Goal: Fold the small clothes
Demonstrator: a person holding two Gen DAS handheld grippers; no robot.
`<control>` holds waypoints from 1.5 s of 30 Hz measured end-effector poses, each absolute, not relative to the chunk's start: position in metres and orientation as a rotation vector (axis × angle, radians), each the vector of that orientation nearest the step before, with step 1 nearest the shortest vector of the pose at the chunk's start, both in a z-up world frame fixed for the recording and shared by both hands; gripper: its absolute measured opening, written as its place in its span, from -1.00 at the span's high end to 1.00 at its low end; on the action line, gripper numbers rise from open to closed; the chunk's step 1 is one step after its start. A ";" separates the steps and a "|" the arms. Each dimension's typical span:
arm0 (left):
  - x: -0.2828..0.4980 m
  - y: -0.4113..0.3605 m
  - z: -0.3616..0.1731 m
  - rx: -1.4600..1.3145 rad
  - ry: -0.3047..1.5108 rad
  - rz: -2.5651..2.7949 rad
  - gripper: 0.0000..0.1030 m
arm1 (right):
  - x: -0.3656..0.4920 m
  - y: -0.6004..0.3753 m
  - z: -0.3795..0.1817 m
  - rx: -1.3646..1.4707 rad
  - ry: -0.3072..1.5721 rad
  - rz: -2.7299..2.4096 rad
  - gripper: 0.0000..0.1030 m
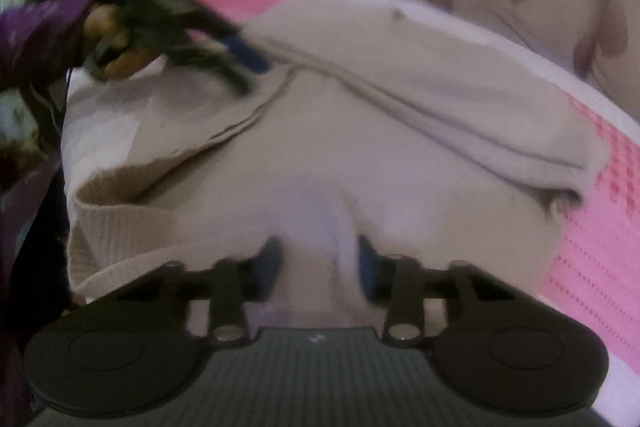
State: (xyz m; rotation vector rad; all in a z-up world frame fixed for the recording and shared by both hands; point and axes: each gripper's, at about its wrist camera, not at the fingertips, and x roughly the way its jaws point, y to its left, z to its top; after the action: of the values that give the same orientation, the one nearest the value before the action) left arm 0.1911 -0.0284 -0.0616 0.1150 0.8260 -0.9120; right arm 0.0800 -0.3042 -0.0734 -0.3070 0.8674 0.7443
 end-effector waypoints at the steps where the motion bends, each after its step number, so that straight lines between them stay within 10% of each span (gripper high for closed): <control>1: 0.191 -0.030 -0.062 0.124 0.835 -0.912 0.95 | 0.076 -0.300 -0.071 -0.337 0.865 0.740 0.50; 11: 0.164 -0.023 -0.058 0.188 0.754 -0.903 0.90 | 0.065 -0.321 -0.069 -0.288 0.853 0.779 0.61; 16: 0.172 -0.025 -0.054 0.207 0.765 -0.919 -0.28 | 0.076 -0.307 -0.073 -0.342 0.846 0.772 0.38; 18: 0.173 -0.033 -0.057 0.258 0.768 -0.933 -0.31 | 0.079 -0.303 -0.075 -0.323 0.849 0.766 0.44; 20: 0.176 -0.039 -0.061 0.283 0.774 -0.928 -0.24 | 0.071 -0.296 -0.074 -0.356 0.829 0.766 0.75; 23: 0.179 -0.037 -0.058 0.248 0.775 -0.903 0.88 | 0.054 -0.291 -0.071 -0.384 0.795 0.719 0.81; 45: 0.170 0.055 0.047 -0.225 0.368 -0.336 0.91 | 0.106 -0.395 0.003 0.177 0.387 0.359 0.82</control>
State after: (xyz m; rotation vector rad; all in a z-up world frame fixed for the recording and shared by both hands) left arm 0.1702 0.0550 0.0470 -0.2249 0.3680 -0.3360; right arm 0.1056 -0.3953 0.0029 0.1770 0.3869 0.3588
